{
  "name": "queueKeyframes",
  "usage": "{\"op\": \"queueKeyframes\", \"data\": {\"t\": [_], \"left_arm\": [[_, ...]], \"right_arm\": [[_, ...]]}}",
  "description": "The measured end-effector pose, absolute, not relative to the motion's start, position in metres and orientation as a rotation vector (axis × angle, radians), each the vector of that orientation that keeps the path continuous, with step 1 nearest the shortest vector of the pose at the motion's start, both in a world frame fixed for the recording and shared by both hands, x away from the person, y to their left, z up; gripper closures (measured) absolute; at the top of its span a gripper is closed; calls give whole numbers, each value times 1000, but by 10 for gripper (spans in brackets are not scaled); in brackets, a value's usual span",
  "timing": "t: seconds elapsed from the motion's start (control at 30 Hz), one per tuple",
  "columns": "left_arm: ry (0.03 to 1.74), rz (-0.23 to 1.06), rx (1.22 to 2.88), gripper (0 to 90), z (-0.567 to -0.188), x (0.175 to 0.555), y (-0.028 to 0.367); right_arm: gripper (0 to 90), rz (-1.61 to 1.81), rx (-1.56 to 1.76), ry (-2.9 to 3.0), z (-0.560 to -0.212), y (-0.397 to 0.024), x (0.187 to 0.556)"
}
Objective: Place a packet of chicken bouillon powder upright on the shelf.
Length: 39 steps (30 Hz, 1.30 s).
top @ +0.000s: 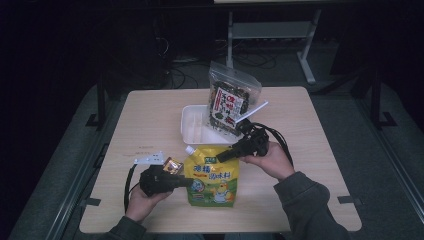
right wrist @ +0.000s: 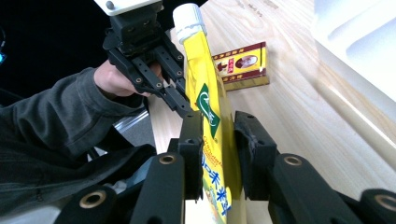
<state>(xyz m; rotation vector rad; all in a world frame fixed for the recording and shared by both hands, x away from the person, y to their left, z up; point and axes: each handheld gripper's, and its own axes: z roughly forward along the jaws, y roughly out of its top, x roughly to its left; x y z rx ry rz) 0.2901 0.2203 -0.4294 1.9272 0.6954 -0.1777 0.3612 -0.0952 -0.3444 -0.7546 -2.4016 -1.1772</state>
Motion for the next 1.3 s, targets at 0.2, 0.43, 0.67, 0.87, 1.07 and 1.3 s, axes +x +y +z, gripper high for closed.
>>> {"op": "queueKeyframes", "data": {"t": [0.2, 0.43, 0.67, 0.87, 1.07, 1.3], "left_arm": [[692, -172, 1925, 831, -428, 291, 220], [700, -156, 1918, 809, -427, 291, 222], [722, -93, 1918, 652, -421, 290, 227], [774, -10, 1914, 497, -416, 291, 238], [815, 36, 1935, 412, -419, 290, 246], [842, 47, 1932, 387, -421, 290, 252]], "right_arm": [[823, -1140, -735, -2423, -334, -95, 362], [889, -1074, -740, -2444, -327, -91, 358], [891, -1099, -768, -2330, -326, -92, 358], [891, -1166, -786, -2229, -323, -93, 360], [891, -1265, -824, -2165, -316, -93, 363], [890, -1426, -830, -2054, -302, -89, 370]]}}
